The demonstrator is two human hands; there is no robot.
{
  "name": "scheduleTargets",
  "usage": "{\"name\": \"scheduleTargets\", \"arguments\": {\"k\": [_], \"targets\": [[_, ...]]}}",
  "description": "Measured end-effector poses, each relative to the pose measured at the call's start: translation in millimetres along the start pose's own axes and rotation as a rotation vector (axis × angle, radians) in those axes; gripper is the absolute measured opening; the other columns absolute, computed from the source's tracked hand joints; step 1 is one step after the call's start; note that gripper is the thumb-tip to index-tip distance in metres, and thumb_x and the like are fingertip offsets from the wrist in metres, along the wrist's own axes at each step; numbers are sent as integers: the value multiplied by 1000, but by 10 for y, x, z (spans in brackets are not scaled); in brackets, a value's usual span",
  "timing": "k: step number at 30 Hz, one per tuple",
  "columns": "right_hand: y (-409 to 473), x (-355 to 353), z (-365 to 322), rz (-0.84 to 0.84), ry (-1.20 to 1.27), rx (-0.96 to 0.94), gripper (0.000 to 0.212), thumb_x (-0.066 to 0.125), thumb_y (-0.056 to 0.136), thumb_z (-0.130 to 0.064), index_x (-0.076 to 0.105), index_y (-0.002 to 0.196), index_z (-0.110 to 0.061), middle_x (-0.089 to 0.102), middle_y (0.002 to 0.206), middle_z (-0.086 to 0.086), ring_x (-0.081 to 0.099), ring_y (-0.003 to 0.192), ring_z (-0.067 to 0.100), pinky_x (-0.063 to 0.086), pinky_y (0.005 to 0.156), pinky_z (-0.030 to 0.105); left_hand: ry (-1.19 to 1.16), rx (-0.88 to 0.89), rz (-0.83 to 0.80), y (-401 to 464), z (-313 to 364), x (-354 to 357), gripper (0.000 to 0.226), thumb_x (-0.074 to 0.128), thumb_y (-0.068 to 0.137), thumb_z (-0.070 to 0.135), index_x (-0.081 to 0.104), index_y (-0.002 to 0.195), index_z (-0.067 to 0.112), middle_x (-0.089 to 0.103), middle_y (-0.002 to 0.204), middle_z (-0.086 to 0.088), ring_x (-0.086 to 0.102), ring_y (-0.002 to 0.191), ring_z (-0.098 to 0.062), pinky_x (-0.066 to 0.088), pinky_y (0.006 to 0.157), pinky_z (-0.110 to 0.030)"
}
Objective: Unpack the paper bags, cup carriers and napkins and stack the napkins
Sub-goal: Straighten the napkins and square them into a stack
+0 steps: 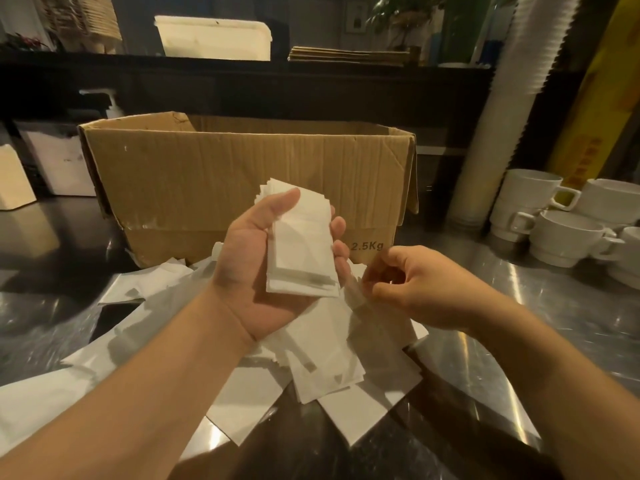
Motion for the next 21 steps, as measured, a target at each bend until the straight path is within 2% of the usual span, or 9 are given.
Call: {"name": "scheduleTargets", "arguments": {"k": [3, 7, 11, 14, 18, 21], "targets": [[-40, 32, -69, -5, -33, -98, 16, 72, 91, -39, 61, 103, -37, 63, 98, -16, 63, 86, 6, 53, 65, 15, 0, 28, 14, -12, 57, -1, 48, 61, 88, 40, 58, 127, 12, 61, 104, -10, 56, 83, -21, 50, 77, -33], [-74, 90, -150, 32, -28, -179, 14, 69, 89, -48, 63, 99, -40, 63, 95, -16, 61, 86, 5, 55, 69, 19, -26, 48, 38, -8, 87, -16, 47, 61, 88, 39, 58, 126, 11, 61, 103, -9, 55, 83, -21, 48, 80, -33], [-106, 208, -212, -20, -12, -138, 31, 72, 79, -60, 65, 99, -37, 63, 94, -18, 61, 84, -2, 52, 63, 14, -32, 54, 76, -13, 77, -15, 46, 63, 86, 39, 60, 123, 11, 62, 103, -10, 56, 83, -21, 47, 82, -32], [-104, 314, -222, -72, 6, -106, 26, 80, 78, -51, 64, 92, -36, 65, 93, -17, 65, 83, 4, 54, 65, 14, -27, 63, 93, -15, 74, -2, 46, 62, 86, 39, 61, 122, 11, 63, 102, -10, 56, 82, -21, 48, 81, -33], [-74, 333, -219, -83, 39, -118, 11, 74, 88, -42, 66, 85, -36, 66, 87, -17, 66, 78, -2, 51, 63, 11, -22, 71, 111, -12, 79, -11, 47, 62, 86, 39, 61, 124, 12, 64, 102, -10, 57, 82, -21, 49, 79, -33], [-47, 264, -186, -51, 87, -83, 12, 72, 89, -42, 68, 87, -31, 70, 87, -12, 70, 79, 1, 60, 69, 18, -14, 75, 108, -21, 77, -3, 47, 63, 85, 39, 61, 123, 12, 64, 101, -10, 57, 82, -21, 49, 79, -33]]}}
Point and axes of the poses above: each hand's wrist, its own y-axis towards the middle knuckle, its own x-axis out of the palm, z = x × y, the point moved 4 cm from there along y, towards the middle knuckle
